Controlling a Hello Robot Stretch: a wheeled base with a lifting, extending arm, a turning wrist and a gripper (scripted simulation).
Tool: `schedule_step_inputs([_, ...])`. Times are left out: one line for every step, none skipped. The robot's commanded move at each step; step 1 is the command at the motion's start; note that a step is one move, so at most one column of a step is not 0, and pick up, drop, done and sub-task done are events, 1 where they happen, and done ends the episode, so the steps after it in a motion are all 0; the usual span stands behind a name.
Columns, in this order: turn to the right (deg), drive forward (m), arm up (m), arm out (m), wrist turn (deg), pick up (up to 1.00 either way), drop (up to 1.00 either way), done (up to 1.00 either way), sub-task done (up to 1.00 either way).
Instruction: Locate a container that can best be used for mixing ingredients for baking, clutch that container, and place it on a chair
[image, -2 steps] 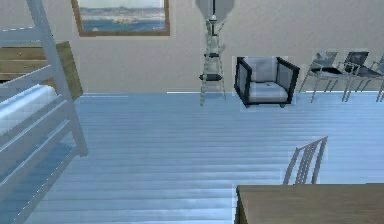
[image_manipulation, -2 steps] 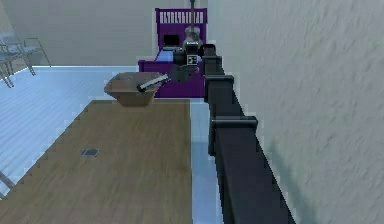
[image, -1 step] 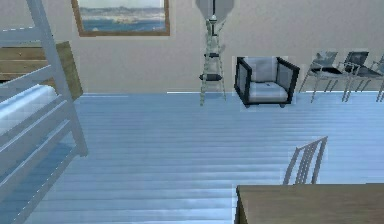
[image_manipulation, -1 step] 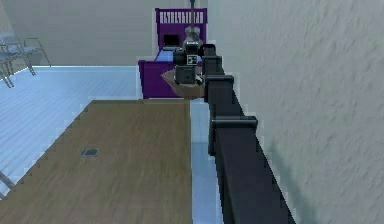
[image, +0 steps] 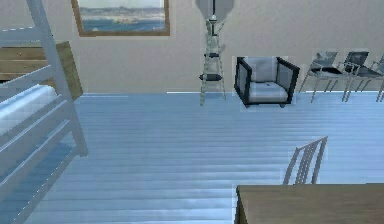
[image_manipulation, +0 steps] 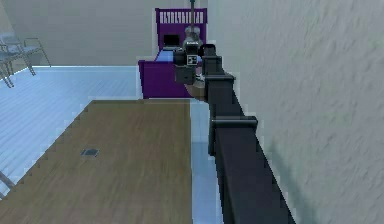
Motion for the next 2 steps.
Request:
schedule_step_inputs([0.0,0.00,-0.42,0.00,0.0,0.00,0.00,0.00,0.00])
schedule_step_inputs([0.0,0.00,-0.50,0.00,0.0,0.00,0.00,0.00,0.00])
